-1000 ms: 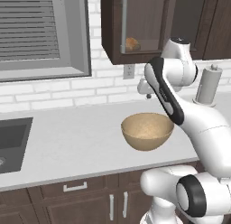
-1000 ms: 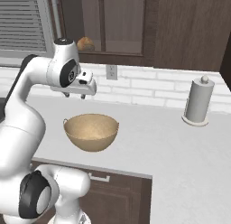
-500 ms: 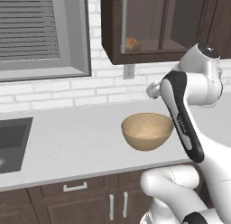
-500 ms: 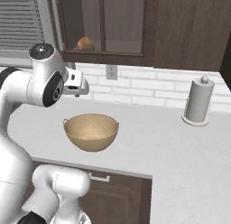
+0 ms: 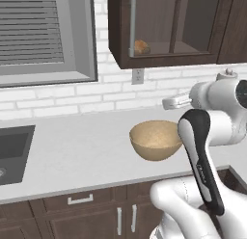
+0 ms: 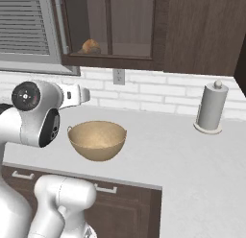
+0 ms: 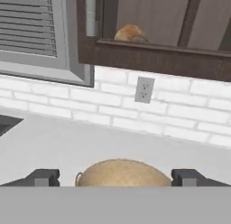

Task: Open the cabinet, pick up the bread from the cabinet and place it in the basket. Then move the basket to the dining counter.

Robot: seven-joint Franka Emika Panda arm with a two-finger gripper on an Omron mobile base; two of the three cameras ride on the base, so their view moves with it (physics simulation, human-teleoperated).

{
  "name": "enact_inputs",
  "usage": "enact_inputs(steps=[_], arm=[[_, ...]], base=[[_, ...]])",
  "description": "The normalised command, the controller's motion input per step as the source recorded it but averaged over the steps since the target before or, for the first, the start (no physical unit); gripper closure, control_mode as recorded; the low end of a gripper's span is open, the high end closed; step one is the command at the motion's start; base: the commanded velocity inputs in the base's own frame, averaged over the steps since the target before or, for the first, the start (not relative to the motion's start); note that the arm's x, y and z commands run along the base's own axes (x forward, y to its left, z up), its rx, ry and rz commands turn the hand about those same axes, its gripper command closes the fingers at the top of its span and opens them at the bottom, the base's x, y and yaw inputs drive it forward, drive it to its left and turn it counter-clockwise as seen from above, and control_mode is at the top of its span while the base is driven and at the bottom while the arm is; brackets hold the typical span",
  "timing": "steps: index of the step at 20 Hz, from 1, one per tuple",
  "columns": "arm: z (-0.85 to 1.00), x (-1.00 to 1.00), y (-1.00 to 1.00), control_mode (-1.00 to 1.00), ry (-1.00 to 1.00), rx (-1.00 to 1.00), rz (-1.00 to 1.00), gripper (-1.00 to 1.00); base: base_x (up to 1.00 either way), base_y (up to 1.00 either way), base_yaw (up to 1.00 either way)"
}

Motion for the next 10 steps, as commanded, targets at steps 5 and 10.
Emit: enact_inputs(steps=[5, 10], arm=[[0.58, 0.00, 0.00, -1.00, -0.34, 0.01, 0.00, -1.00], [0.70, -0.02, 0.01, -1.00, -0.36, 0.01, 0.00, -1.00]], base=[[0.00, 0.00, 0.00], [0.00, 0.00, 0.00]])
